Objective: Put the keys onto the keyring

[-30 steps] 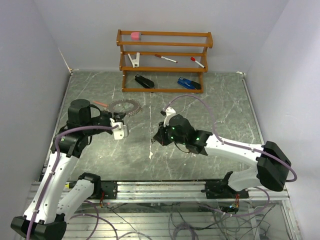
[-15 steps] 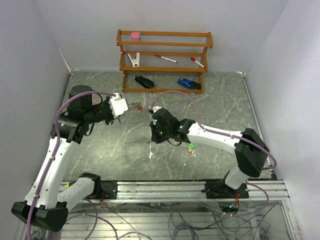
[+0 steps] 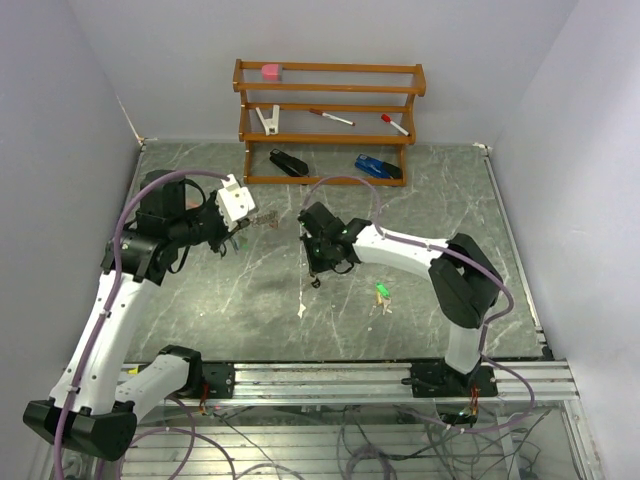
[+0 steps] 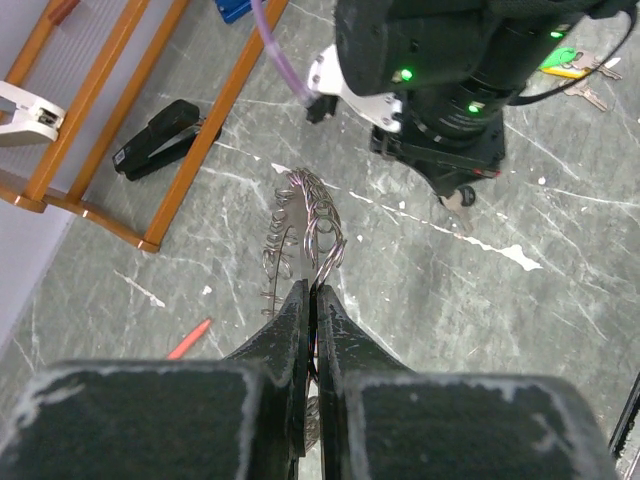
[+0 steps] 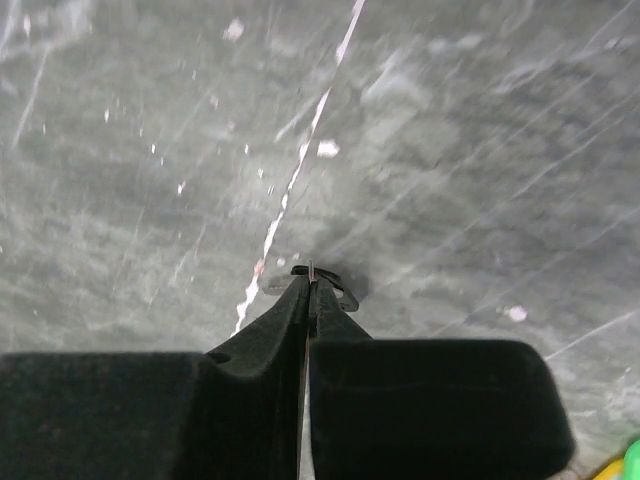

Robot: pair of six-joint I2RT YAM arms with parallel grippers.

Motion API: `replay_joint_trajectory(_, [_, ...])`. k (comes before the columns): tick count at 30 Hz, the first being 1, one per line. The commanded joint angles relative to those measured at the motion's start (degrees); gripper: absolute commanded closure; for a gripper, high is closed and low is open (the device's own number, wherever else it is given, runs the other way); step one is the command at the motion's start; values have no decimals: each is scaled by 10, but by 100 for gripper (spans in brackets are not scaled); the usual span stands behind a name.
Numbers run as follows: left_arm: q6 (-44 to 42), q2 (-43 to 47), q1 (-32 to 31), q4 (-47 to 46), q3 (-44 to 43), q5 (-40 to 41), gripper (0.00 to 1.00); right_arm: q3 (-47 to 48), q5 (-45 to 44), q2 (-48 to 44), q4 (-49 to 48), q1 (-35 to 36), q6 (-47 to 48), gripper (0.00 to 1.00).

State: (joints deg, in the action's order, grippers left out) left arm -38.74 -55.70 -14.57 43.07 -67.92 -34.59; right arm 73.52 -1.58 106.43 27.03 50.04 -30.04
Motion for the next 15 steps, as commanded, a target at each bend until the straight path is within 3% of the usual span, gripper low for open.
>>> replay_joint_trajectory(1, [16, 7, -2, -41, 8, -1, 93, 37, -14, 32, -13, -24, 1, 100])
replay_joint_trajectory(9, [6, -7, -2, -27, -6, -15, 93, 48, -7, 61, -27, -49, 9, 97])
replay_joint_trajectory(12, [10, -12, -2, -22, -9, -30, 93, 51, -26, 54, -26, -55, 16, 70])
replay_joint_trajectory(15, [9, -19, -2, -9, -18, -49, 93, 51, -54, 26, -22, -59, 28, 65])
